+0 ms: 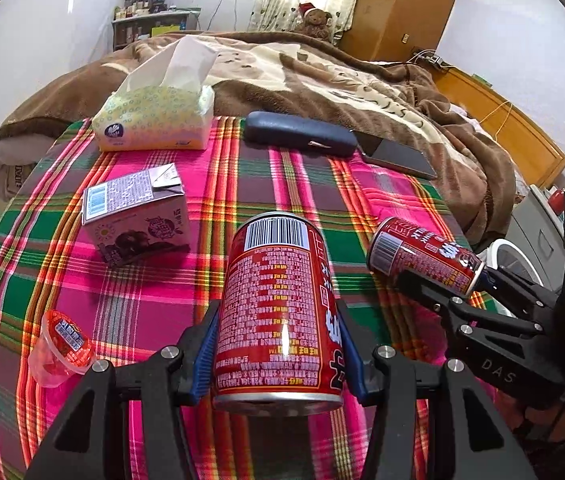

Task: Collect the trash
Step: 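Grasp a red milk-drink can with the right tool while the left tool grasps another red can, then carry both red cans over the white bin and open both tools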

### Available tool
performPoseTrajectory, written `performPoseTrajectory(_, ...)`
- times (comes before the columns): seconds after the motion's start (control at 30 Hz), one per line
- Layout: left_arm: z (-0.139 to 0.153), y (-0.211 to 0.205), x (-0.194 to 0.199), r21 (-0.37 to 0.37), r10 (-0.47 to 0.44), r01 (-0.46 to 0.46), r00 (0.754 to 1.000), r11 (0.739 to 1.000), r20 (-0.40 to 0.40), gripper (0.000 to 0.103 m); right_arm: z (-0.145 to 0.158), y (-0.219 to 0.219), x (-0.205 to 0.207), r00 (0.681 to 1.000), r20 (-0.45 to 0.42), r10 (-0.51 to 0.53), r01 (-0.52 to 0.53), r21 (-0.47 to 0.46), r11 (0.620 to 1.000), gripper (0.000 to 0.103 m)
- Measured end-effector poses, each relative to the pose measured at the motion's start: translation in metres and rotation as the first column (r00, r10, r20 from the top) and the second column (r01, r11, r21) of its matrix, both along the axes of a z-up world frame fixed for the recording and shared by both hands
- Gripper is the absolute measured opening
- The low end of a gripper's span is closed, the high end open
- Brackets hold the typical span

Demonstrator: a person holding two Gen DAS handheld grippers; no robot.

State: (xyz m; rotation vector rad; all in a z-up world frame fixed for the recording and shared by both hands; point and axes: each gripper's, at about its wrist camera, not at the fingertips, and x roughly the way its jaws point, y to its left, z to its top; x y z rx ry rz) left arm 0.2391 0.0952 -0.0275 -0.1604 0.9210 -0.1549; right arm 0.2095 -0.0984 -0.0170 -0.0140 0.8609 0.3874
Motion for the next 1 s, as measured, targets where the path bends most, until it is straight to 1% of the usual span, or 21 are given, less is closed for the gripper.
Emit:
performPoseTrajectory(0.07,0.003,-0.003,-0.002,0.017,0.001,-0.001,1.000,1.000,0.010,0.052,0.002,-0.003,-0.003,1.000,0.006,-0.005,0.005,0.011,1.000,0.055)
performPoseTrajectory(0.2,0.011,-0.008,-0.010,-0.005,-0.017,0.017,1.000,1.000,0.023,0.052,0.006,-0.009,-0.009,1.000,0.020,-0.017,0.016,0.028,0.999,0.055)
performPoseTrajectory(0.53,0.026,-0.030,-0.027,0.013,-0.042,0.042,0.997,0.999,0.065,0.052,0.018,-0.028,-0.025,0.997,0.060,-0.044,0.040,0.065,0.997,0.054)
performPoseTrajectory(0.77,0.037,-0.053,-0.039,0.028,-0.081,0.079,0.993,0.996,0.090,0.052,0.027,-0.047,-0.036,0.993,0.087,-0.075,0.068,0.086,0.994,0.055)
performPoseTrajectory(1.0,0.048,-0.085,-0.048,0.038,-0.130,0.127,0.985,0.991,0.115,0.052,0.035,-0.077,-0.046,0.985,0.114,-0.132,0.121,0.098,0.988,0.055)
